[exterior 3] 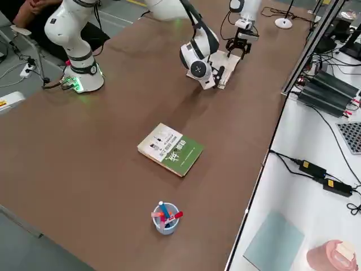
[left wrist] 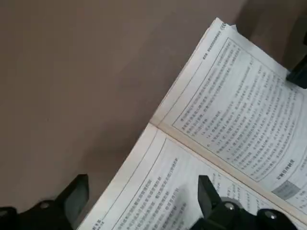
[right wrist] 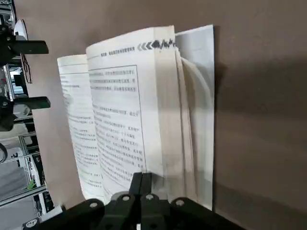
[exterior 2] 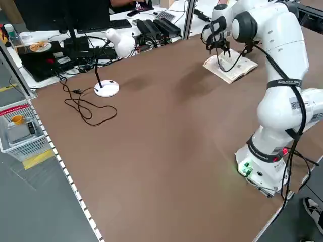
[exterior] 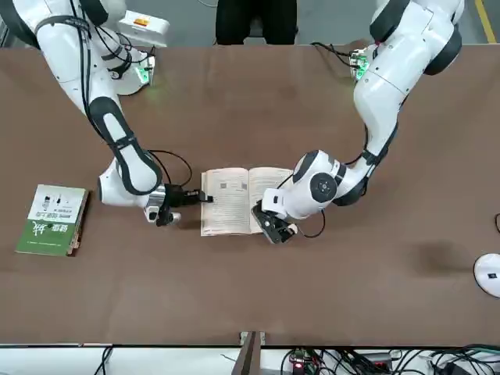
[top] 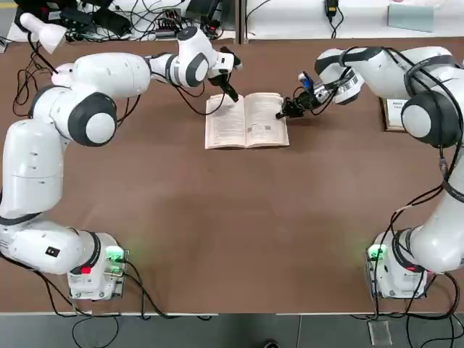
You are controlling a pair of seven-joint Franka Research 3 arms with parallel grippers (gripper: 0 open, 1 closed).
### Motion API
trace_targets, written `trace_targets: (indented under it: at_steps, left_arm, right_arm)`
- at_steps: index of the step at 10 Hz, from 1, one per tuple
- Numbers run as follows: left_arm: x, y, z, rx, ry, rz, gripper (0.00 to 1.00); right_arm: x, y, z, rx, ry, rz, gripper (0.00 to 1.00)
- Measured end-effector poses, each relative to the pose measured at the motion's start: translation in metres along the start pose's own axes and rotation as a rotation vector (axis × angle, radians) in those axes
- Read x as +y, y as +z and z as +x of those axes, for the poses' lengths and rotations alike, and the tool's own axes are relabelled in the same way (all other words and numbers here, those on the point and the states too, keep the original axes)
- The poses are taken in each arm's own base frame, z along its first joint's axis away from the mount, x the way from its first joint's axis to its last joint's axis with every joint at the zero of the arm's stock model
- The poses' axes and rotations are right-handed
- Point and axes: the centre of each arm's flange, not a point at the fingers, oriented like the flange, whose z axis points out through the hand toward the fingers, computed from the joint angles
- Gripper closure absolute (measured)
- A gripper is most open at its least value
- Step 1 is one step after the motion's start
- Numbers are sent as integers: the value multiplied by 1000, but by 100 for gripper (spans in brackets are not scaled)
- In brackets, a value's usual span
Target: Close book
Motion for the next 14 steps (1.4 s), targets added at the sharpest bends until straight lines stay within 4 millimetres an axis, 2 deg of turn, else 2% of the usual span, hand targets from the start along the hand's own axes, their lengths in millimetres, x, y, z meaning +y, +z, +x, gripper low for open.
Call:
trace_targets:
  at_steps: [10,14]
  left_arm:
    - [-11,-5,0,15,14,6,0]
    - [-20,-1,-5,42,-25,-42,0]
  right_arm:
    - [14,7,-2,1,-8,-20,99]
    - [18,9,-2,3,-16,-23,99]
